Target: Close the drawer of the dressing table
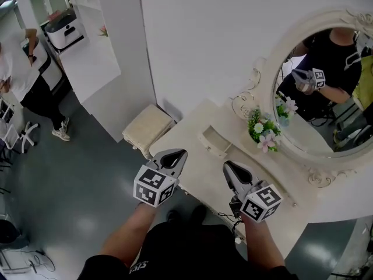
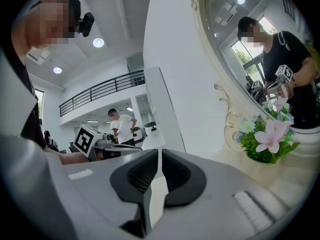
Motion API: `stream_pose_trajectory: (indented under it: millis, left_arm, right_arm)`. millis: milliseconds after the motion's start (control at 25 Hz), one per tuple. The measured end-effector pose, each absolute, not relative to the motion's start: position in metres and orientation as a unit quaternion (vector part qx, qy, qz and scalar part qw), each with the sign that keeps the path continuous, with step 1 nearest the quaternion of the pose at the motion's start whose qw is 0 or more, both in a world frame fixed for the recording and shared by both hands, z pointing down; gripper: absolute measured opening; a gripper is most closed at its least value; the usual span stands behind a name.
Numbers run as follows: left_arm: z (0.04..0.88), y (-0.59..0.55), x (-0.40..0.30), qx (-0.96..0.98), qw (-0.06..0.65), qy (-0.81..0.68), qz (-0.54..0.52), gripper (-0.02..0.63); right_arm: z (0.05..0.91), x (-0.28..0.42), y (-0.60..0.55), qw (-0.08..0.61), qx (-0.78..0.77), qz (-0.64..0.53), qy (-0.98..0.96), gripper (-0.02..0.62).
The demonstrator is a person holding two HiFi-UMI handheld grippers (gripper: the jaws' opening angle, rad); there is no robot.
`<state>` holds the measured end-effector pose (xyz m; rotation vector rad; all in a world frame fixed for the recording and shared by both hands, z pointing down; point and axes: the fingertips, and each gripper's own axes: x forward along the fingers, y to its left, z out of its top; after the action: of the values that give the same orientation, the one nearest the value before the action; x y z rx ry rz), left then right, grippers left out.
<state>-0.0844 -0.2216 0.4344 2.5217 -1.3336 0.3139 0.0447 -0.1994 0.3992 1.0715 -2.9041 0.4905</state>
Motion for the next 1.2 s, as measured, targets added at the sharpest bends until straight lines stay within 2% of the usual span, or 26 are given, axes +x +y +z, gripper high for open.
stream_pose_trajectory:
  millis: [280, 640, 920, 1200]
  left_arm:
    - [0.46, -0.248, -0.047, 0.871, 0.154, -0.451, 0.12, 0.01]
    - [0.512, -0.283, -0.021, 0.88, 0.183, -0.41, 0.153, 0.101]
    - [0.566, -0.299, -0.004, 0.88, 0.207, -0.382, 0.191, 0.135]
    - [0.609, -0.313, 0.004, 0.868, 0.215, -0.387, 0.224, 0.14]
  right_arm:
    - [0.415, 0.067, -0.226, 0.003, 0.338, 0.175, -0.925, 0.034]
    - [0.439, 0.077, -0.247, 0.025, 0.361, 0.197, -0.911, 0.034]
    - [0.466, 0.085, -0.258, 0.038, 0.373, 0.222, -0.9, 0.034]
    - [0.474, 0.092, -0.264, 0.046, 0.387, 0.209, -0.897, 0.034]
